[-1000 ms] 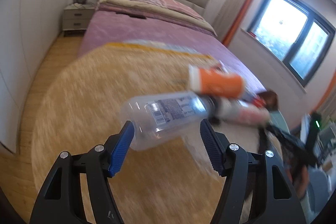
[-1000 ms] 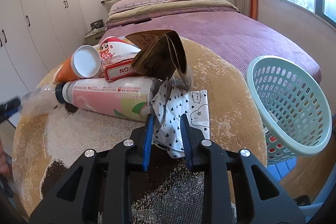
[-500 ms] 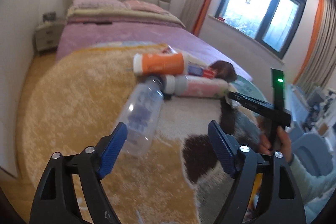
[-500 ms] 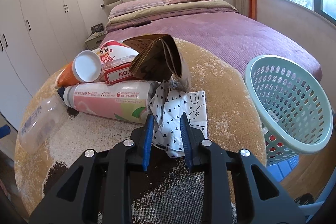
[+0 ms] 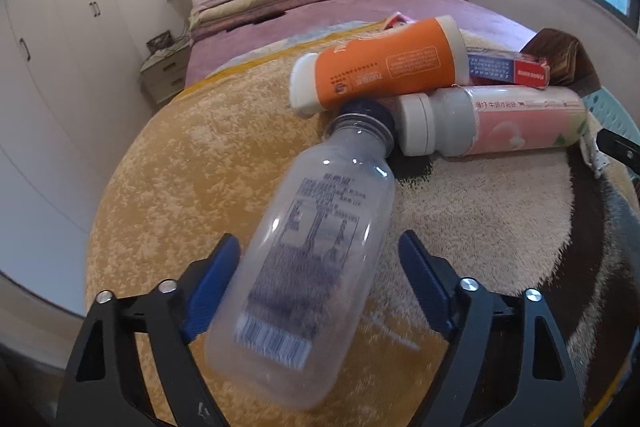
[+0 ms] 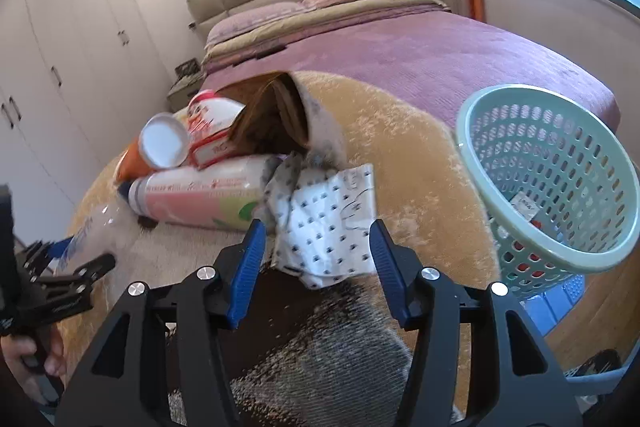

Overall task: Collect trash
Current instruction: 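Grasp the clear plastic bottle with the left tool while the right tool grasps the white patterned paper, then carry the bottle and paper over the basket and open both tools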

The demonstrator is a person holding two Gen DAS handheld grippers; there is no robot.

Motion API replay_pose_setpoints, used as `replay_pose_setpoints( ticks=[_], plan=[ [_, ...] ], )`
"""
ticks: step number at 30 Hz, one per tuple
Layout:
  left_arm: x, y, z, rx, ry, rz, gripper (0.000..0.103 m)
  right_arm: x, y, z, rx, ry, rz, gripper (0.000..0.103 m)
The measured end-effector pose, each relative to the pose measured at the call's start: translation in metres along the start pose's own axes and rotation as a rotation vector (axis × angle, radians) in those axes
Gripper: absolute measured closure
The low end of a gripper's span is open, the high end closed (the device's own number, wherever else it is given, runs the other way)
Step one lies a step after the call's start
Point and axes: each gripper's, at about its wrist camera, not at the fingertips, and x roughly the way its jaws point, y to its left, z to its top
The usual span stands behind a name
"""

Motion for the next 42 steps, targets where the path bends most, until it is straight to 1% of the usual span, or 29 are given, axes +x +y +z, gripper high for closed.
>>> replay_pose_setpoints(
  ticks=[2,4,7,11,13,14,16,19,21,24,32,35,38,42],
  plan=[
    [0.002,0.0,0.002,-0.014,0.01,-0.007,0.031,0.002,0.009,0.002,-0.037,0.005,-0.018,0.052],
    [0.001,0.003,0.002,-0.033,0.01,-0.021,0.041,0.009,0.017,0.006,-0.066,0.031,-0.044,0.052],
    [0.001,0.011,0.004,-0.068,0.012,-0.057,0.043,0.019,0.023,0.008,-0.094,0.065,-0.079,0.052],
    [-0.002,0.015,0.001,-0.103,-0.004,-0.105,0.044,0.033,0.026,0.007,-0.117,0.12,-0.106,0.054],
    [-0.005,0.014,-0.002,-0.118,-0.013,-0.14,0.045,0.035,0.026,0.006,-0.122,0.129,-0.112,0.072],
    [-0.008,0.014,-0.004,-0.124,-0.022,-0.158,0.045,0.034,0.026,0.006,-0.124,0.127,-0.114,0.076],
    [-0.011,0.009,-0.005,-0.125,-0.036,-0.17,0.046,0.031,0.024,0.005,-0.117,0.127,-0.086,0.086],
    [-0.019,0.004,-0.007,-0.131,-0.062,-0.191,0.048,0.021,0.02,0.004,-0.094,0.108,-0.061,0.094],
    [-0.027,0.0,-0.009,-0.142,-0.082,-0.203,0.048,0.011,0.017,0.003,-0.076,0.092,-0.033,0.096],
    [-0.036,-0.004,-0.01,-0.155,-0.109,-0.236,0.048,-0.003,0.014,0.003,-0.071,0.07,-0.018,0.096],
    [-0.063,-0.007,-0.014,-0.173,-0.167,-0.246,0.049,-0.038,0.014,0.004,-0.083,0.016,0.02,0.097],
    [-0.072,-0.001,-0.012,-0.181,-0.191,-0.267,0.049,-0.046,0.015,0.004,-0.082,-0.002,0.027,0.097],
    [-0.086,-0.002,-0.016,-0.18,-0.218,-0.278,0.049,-0.054,0.014,0.005,-0.076,-0.017,0.039,0.097],
    [-0.098,-0.009,-0.012,-0.16,-0.256,-0.298,0.049,-0.069,0.015,0.009,-0.081,-0.05,0.047,0.097]
  ],
)
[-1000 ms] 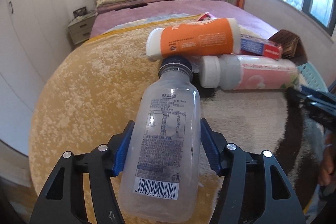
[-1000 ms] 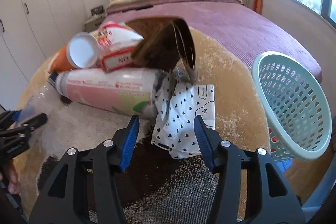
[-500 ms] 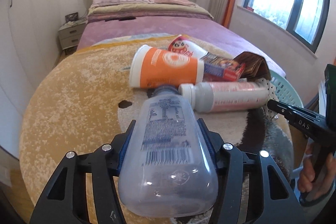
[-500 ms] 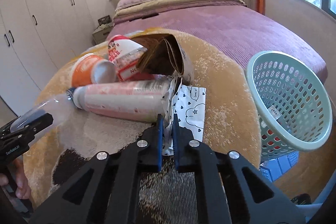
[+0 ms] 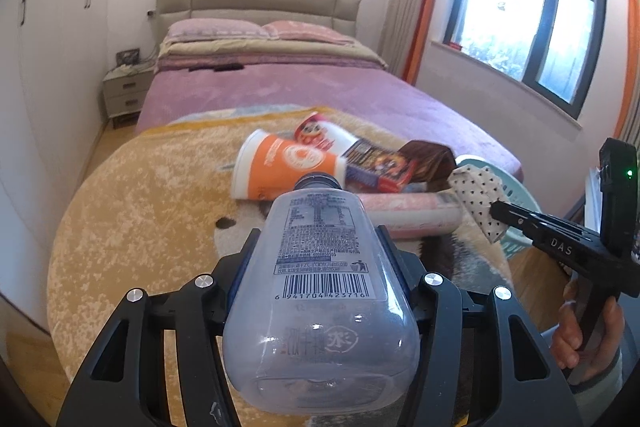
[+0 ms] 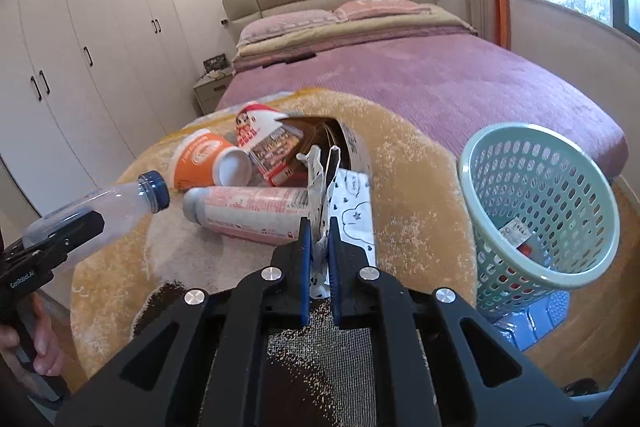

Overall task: Collect trash
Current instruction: 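Carry the bottle and paper over the basket and open both tools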

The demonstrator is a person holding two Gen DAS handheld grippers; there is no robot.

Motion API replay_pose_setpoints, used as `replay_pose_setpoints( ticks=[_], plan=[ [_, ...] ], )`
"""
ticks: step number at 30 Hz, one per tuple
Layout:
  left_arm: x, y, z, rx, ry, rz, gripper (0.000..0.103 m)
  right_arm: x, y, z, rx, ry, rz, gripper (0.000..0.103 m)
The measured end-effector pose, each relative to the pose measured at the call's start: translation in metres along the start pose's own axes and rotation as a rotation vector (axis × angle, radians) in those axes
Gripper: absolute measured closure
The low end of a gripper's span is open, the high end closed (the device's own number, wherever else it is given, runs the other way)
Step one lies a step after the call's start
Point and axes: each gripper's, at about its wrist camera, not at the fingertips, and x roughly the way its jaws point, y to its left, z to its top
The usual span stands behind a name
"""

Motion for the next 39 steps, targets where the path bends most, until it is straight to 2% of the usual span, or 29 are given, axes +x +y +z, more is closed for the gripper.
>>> replay_pose_setpoints(
  ticks=[12,18,23,31,39],
  plan=[
    [0.005,-0.058,0.027,0.083,-0.075,-0.128,0.049,-0.042,-0.014,0.019,0.007,-0.113,-0.015,0.097],
    [0.026,-0.099,0.044,0.143,-0.093,-0.191,0.049,-0.054,-0.045,0.032,0.033,-0.166,-0.09,0.097],
    [0.051,-0.142,0.057,0.181,-0.09,-0.249,0.049,-0.059,-0.086,0.04,0.086,-0.197,-0.157,0.097],
    [0.106,-0.211,0.074,0.244,-0.035,-0.312,0.049,-0.049,-0.167,0.045,0.214,-0.194,-0.253,0.097],
    [0.174,-0.256,0.069,0.246,0.075,-0.331,0.049,-0.015,-0.233,0.029,0.324,-0.116,-0.307,0.097]
  ],
)
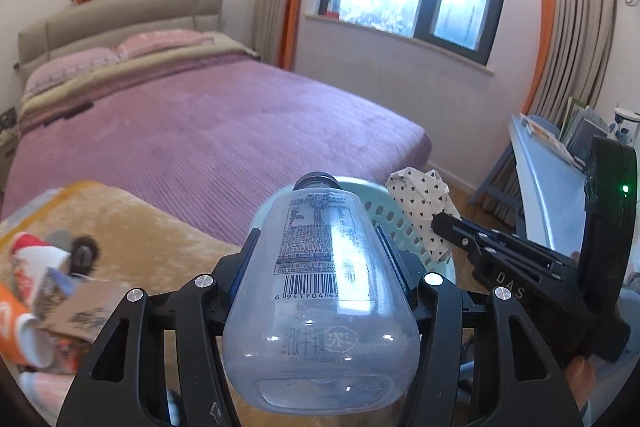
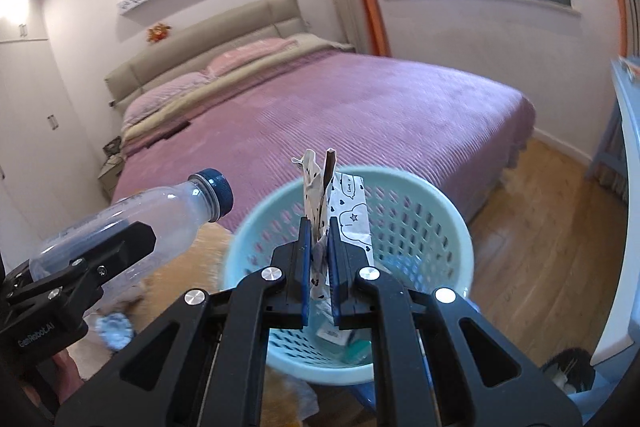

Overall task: Collect trash
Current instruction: 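Carry the bottle and paper over the basket and open both tools, then grasp the orange paper cup with the left tool while the right tool grasps the pink-white milk bottle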

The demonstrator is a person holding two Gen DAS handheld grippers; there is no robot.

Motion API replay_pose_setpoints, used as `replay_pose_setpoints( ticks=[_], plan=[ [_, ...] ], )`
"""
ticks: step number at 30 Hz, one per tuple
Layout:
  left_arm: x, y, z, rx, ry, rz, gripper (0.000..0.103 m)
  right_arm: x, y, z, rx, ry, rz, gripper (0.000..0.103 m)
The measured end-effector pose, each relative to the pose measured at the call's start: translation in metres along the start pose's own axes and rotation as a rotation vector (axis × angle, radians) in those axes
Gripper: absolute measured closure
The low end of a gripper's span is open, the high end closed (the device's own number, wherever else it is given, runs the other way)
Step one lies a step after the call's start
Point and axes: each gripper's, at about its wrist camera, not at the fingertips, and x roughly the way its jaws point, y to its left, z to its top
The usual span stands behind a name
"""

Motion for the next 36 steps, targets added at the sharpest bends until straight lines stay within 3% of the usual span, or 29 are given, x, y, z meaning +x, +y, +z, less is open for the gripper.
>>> replay_pose_setpoints(
  ticks=[8,18,19,21,25,36],
  plan=[
    [0.051,0.004,-0.01,-0.04,0.084,0.006,0.049,0.033,-0.027,-0.014,0.048,0.085,-0.04,0.097],
    [0.057,0.001,-0.011,-0.061,0.096,0.016,0.046,0.047,-0.039,-0.016,0.077,0.132,-0.055,0.095],
    [0.055,0.002,-0.009,-0.072,0.087,0.013,0.033,0.048,-0.039,-0.016,0.077,0.139,-0.056,0.093],
    [0.043,0.006,-0.006,-0.098,0.048,0.014,0.023,0.048,-0.039,-0.017,0.076,0.144,-0.053,0.085],
    [0.018,0.006,-0.001,-0.098,0.006,-0.015,0.023,0.036,-0.038,-0.018,0.078,0.122,-0.026,0.06],
    [-0.075,0.025,-0.014,-0.133,-0.127,-0.005,0.023,-0.015,0.01,-0.023,0.001,0.063,0.088,0.06]
  ],
)
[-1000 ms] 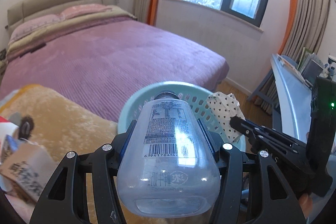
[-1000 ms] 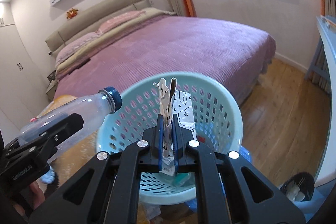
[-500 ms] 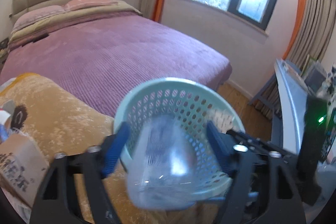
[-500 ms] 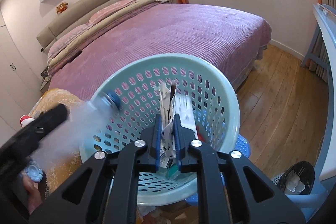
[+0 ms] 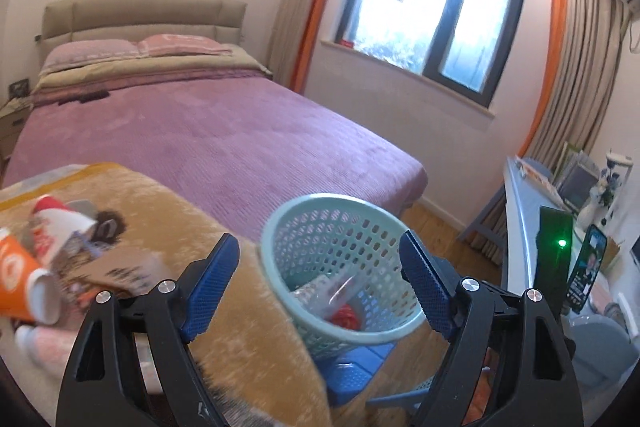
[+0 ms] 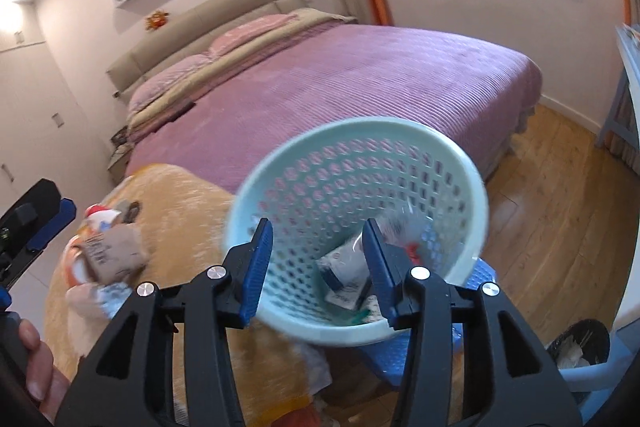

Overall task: Collect trash
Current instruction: 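Grasp the orange paper cup with the left tool while the right tool grasps the pink-white milk bottle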

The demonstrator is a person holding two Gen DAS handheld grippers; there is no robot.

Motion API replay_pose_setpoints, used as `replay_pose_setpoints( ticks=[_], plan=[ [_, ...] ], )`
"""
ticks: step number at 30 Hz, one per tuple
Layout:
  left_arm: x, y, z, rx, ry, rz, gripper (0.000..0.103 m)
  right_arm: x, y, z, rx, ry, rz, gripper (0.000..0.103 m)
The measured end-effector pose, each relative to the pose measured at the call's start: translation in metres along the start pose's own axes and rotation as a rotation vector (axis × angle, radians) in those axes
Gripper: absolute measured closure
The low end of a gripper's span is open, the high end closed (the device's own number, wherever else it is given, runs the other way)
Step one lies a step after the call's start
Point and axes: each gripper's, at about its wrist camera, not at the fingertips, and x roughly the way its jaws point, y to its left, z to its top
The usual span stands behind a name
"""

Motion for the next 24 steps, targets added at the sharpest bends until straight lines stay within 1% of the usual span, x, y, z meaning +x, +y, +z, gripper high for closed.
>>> replay_pose_setpoints(
  ticks=[2,4,10,11,12,15,17,19,24],
  plan=[
    [-0.016,0.012,0.0,-0.018,-0.017,0.011,0.023,-0.007,0.017,-0.001,-0.031,-0.011,0.024,0.059],
    [-0.031,0.023,-0.001,-0.027,-0.033,0.046,0.023,-0.014,0.033,-0.003,-0.06,-0.023,0.054,0.055],
    [-0.068,0.079,-0.003,-0.083,-0.06,0.216,0.023,-0.023,0.081,-0.012,-0.15,-0.029,0.141,0.054],
    [-0.072,0.09,-0.004,-0.091,-0.058,0.262,0.023,-0.023,0.089,-0.014,-0.164,-0.025,0.157,0.054],
    [-0.075,0.101,-0.006,-0.097,-0.052,0.304,0.022,-0.021,0.096,-0.016,-0.179,-0.021,0.172,0.053],
    [-0.08,0.13,-0.014,-0.109,-0.022,0.4,0.02,-0.014,0.118,-0.024,-0.217,0.006,0.22,0.052],
    [-0.079,0.146,-0.019,-0.116,0.006,0.433,0.02,-0.005,0.132,-0.031,-0.235,0.036,0.246,0.052],
    [-0.072,0.161,-0.025,-0.119,0.055,0.466,0.02,0.005,0.144,-0.039,-0.245,0.072,0.28,0.052],
    [-0.055,0.174,-0.032,-0.088,0.115,0.53,0.021,0.029,0.166,-0.056,-0.254,0.162,0.354,0.052]
  ],
)
